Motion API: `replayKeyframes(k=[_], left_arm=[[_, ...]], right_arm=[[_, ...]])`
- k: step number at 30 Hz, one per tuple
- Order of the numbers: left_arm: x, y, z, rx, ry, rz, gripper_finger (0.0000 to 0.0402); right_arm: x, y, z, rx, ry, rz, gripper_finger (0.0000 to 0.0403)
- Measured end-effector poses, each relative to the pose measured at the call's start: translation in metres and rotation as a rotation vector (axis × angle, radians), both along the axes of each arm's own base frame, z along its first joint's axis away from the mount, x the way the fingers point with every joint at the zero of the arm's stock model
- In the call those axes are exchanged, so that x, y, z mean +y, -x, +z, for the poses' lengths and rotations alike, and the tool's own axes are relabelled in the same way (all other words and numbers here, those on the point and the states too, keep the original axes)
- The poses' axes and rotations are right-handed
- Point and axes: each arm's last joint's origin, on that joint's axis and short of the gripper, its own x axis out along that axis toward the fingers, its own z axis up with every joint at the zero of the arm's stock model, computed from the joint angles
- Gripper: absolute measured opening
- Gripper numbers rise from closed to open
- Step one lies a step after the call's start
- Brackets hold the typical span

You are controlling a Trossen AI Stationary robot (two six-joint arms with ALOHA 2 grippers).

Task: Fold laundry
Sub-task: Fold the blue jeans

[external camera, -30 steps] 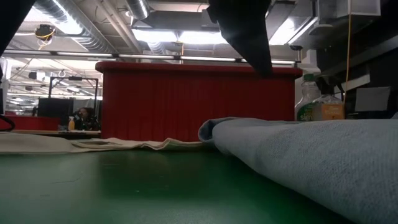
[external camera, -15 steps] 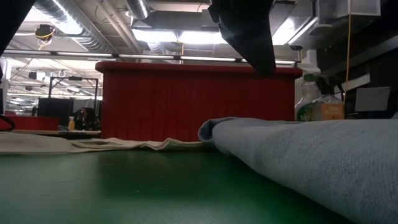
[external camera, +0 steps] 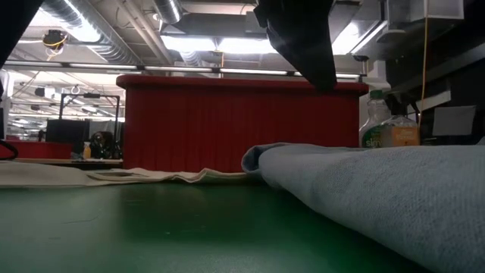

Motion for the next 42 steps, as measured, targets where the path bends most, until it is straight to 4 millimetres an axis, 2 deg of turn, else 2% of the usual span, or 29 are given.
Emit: replayKeyframes(k=[9, 19, 24, 29, 36, 39, 42], left_arm=[[0.0, 0.0, 0.0, 0.0, -0.001, -0.001, 0.0153], [0.0, 0.0, 0.0, 0.0, -0.001, -0.001, 0.0153], [0.0, 0.0, 0.0, 0.0, -0.001, -0.001, 0.0153], [0.0, 0.0, 0.0, 0.001, -0.004, -0.008, 0.0153], [-0.001, -0.003, 0.001, -0.031, 0.01, -0.009, 0.0153], [-0.004, -0.006, 0.002, -0.049, 0.07, -0.035, 0.0153], [-0.005, -0.005, 0.003, -0.034, 0.109, -0.056, 0.0153]], right_arm=[[0.016, -0.006, -0.048, 0.063, 0.171, 0.067, 0.0298], [0.025, -0.01, -0.089, 0.122, 0.297, 0.116, 0.0298], [0.027, -0.012, -0.101, 0.147, 0.335, 0.118, 0.0292], [0.027, -0.012, -0.103, 0.132, 0.347, 0.119, 0.0238], [0.025, -0.013, -0.103, 0.105, 0.387, 0.152, 0.0112], [0.021, -0.019, -0.097, 0.105, 0.444, 0.171, 0.0058], [0.01, -0.023, -0.093, 0.137, 0.566, 0.184, 0.0044]])
